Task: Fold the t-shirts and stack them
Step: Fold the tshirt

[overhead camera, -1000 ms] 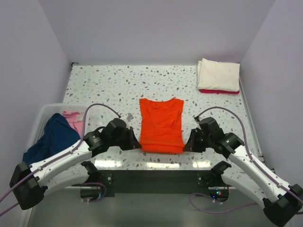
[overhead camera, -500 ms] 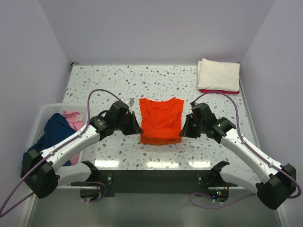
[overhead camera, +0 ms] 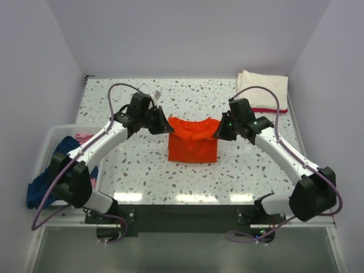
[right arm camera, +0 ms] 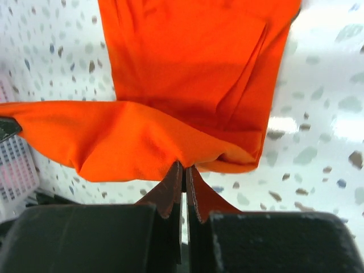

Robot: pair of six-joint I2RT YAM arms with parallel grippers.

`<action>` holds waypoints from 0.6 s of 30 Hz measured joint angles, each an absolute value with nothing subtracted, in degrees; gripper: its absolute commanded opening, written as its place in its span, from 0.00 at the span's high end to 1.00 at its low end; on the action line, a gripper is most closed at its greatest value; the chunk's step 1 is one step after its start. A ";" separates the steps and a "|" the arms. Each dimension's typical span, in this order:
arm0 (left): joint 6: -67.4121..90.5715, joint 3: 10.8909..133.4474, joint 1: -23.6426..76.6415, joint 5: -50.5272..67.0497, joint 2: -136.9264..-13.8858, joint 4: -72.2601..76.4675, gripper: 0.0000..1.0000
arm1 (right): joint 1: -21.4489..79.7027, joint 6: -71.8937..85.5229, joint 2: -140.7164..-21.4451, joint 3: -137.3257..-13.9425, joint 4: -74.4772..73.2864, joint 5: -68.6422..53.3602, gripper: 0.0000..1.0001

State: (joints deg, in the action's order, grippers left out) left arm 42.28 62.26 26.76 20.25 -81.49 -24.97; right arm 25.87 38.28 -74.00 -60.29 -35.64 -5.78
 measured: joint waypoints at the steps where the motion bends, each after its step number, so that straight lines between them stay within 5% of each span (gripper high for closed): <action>1: 42.06 63.86 25.71 20.97 -83.44 -24.49 1.00 | 24.47 37.87 -76.03 -61.67 -34.96 -6.50 1.00; 7: 40.71 74.67 20.16 26.02 -99.85 -20.29 1.00 | 17.76 35.68 -92.23 -71.83 -31.46 -10.13 0.95; 13: 40.51 84.16 16.32 30.28 -118.93 -15.49 0.53 | 13.34 34.46 -111.85 -83.64 -28.69 -14.59 0.60; 18: 39.77 86.89 13.10 31.57 -123.13 -14.17 0.47 | 9.87 33.74 -118.10 -86.52 -27.81 -16.36 0.48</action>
State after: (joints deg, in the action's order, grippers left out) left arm 39.77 86.89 13.10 31.57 -123.13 -14.17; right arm 9.87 33.74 -118.10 -86.52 -27.81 -16.36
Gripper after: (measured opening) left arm 0.520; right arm 0.498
